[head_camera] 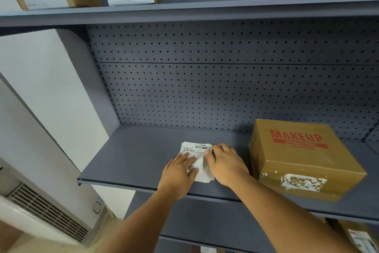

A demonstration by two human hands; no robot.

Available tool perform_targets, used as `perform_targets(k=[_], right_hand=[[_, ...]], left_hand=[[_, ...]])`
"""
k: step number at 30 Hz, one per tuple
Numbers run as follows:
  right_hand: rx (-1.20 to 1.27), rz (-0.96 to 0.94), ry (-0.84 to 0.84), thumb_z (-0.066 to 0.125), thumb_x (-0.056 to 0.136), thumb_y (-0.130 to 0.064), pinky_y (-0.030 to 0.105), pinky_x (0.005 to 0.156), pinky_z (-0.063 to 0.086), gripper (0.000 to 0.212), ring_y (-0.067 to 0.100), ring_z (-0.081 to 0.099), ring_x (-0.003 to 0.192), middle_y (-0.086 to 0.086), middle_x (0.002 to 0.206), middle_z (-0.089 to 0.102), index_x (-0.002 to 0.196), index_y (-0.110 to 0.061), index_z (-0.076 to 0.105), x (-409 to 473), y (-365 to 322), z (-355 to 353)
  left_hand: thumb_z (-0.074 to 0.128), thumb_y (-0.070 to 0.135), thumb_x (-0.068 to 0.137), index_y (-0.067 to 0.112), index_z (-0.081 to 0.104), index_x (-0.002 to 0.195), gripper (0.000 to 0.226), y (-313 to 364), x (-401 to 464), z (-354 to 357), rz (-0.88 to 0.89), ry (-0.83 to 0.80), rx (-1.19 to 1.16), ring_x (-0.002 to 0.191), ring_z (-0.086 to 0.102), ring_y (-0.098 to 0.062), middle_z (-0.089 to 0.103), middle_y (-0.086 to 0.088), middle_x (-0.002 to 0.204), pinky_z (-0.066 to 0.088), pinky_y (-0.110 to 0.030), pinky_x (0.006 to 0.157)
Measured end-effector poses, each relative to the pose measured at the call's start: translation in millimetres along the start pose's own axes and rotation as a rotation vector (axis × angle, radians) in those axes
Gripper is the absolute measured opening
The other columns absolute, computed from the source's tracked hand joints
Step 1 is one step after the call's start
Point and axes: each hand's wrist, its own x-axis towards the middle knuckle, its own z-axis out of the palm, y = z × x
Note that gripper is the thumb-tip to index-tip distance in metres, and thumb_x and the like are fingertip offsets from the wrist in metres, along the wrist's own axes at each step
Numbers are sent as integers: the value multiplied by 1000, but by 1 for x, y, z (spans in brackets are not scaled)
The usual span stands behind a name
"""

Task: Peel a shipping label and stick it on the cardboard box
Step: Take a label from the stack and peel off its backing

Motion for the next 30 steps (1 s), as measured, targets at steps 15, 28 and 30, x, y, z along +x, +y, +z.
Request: perform_targets(k=[15, 28, 30], right_hand=[[984, 232, -207, 54, 104, -25, 30, 74, 56, 25, 16, 66, 81, 6, 99, 75, 106, -11, 74, -2, -28, -2], [1114, 297, 58, 45, 108, -21, 40, 82, 65, 23, 18, 71, 98, -5, 114, 73, 112, -21, 67, 1, -19, -17], [1143, 310, 70, 46, 108, -22, 39, 82, 65, 22, 19, 71, 101, -4, 117, 73, 113, -21, 67, 1, -16, -18]], left_hand=[[53, 38, 103, 29, 56, 144, 42, 18, -4, -16, 77, 262, -257, 147, 34, -14, 46, 6, 157, 30, -29, 120], [52, 24, 101, 15, 73, 98, 23, 37, -7, -50, -356, 198, -762, 70, 66, -7, 75, 3, 91, 49, -25, 58], [54, 24, 100, 15, 74, 87, 26, 40, -9, -52, -370, 204, -790, 65, 64, -8, 74, 4, 80, 45, -24, 57]])
